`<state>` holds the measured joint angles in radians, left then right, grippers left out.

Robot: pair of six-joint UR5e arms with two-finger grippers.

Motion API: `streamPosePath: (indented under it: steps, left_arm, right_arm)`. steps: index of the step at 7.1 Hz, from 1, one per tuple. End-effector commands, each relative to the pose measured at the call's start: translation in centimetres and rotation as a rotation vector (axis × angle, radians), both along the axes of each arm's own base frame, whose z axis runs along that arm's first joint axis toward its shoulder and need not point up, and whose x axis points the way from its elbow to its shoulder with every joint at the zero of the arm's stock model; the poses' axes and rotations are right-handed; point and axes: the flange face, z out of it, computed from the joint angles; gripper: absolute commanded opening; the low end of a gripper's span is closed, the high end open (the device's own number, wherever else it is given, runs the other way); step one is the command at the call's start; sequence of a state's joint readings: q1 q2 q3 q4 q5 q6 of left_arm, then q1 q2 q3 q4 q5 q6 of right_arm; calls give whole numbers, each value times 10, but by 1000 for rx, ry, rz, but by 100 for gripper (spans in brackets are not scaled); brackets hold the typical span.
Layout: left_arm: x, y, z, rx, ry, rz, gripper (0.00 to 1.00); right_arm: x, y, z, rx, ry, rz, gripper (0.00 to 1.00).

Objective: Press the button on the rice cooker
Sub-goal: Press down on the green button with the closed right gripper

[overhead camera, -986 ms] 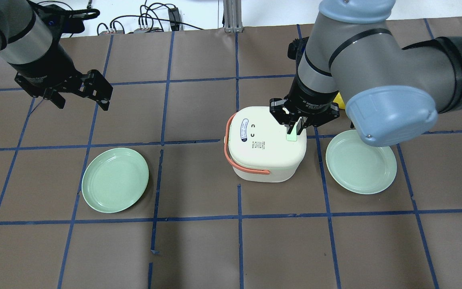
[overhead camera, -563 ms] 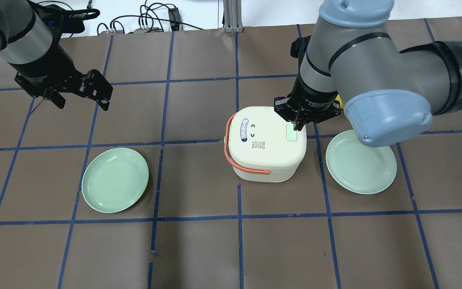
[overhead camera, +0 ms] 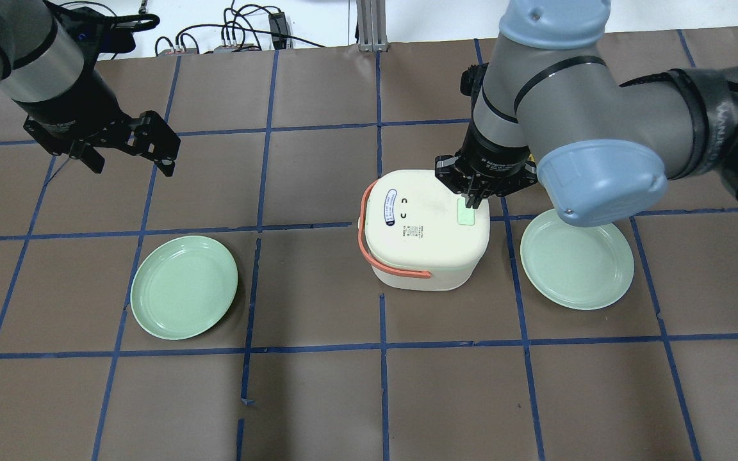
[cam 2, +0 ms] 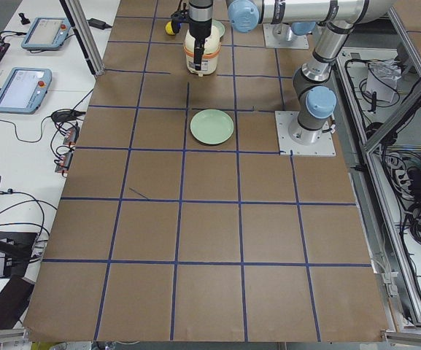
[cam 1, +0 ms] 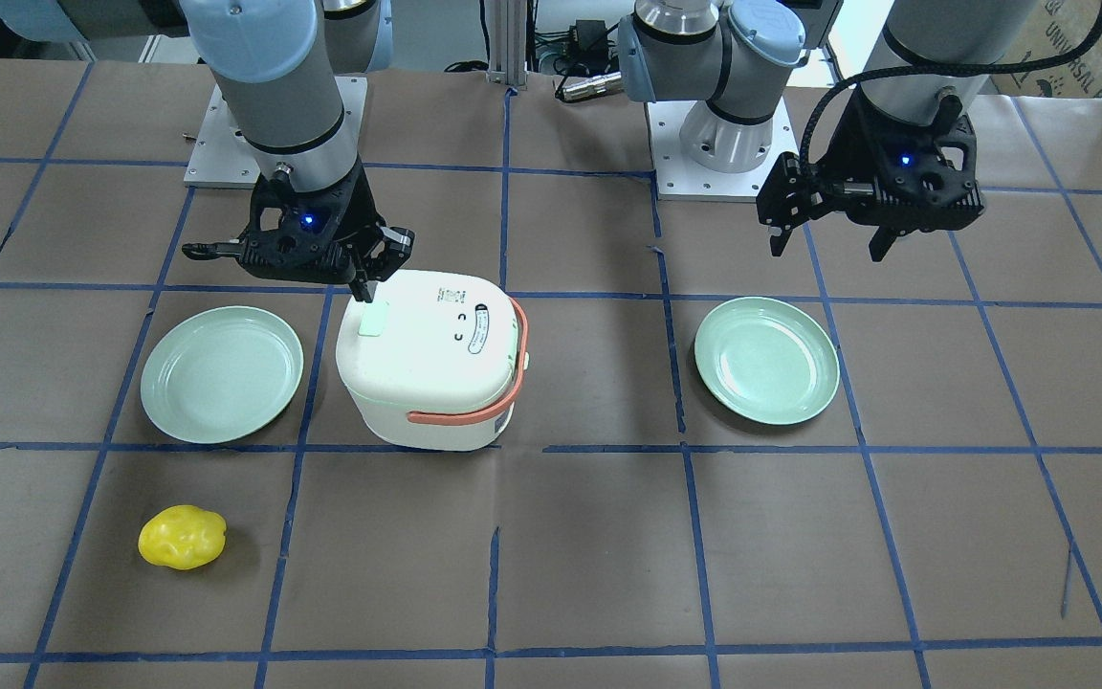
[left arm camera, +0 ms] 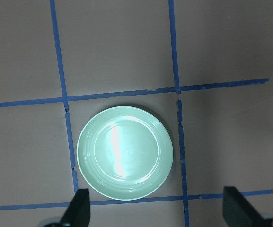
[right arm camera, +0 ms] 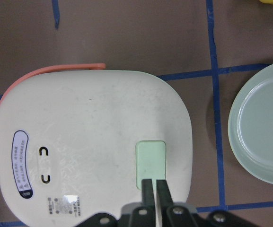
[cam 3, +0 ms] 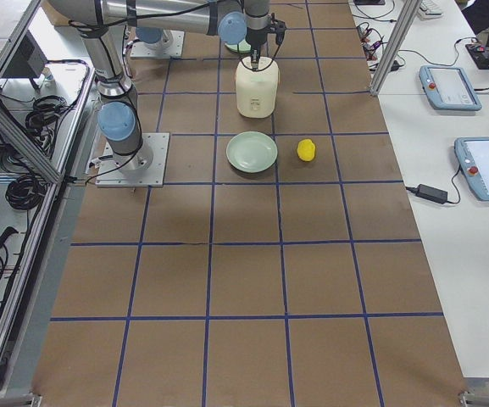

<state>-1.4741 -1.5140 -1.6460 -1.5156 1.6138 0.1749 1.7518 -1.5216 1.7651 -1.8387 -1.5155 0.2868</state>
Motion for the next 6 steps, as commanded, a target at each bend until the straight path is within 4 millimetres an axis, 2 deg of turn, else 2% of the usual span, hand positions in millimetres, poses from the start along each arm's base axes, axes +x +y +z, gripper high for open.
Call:
streamPosePath:
  steps: [1, 6]
  left_arm:
    - [0, 0, 0, 0, 0, 0, 100]
    - [0, 0, 0, 0, 0, 0, 100]
  right_arm:
    - [1, -3, -8, 14, 0, -3, 16]
    - [2, -7, -19, 37, 2, -2, 19]
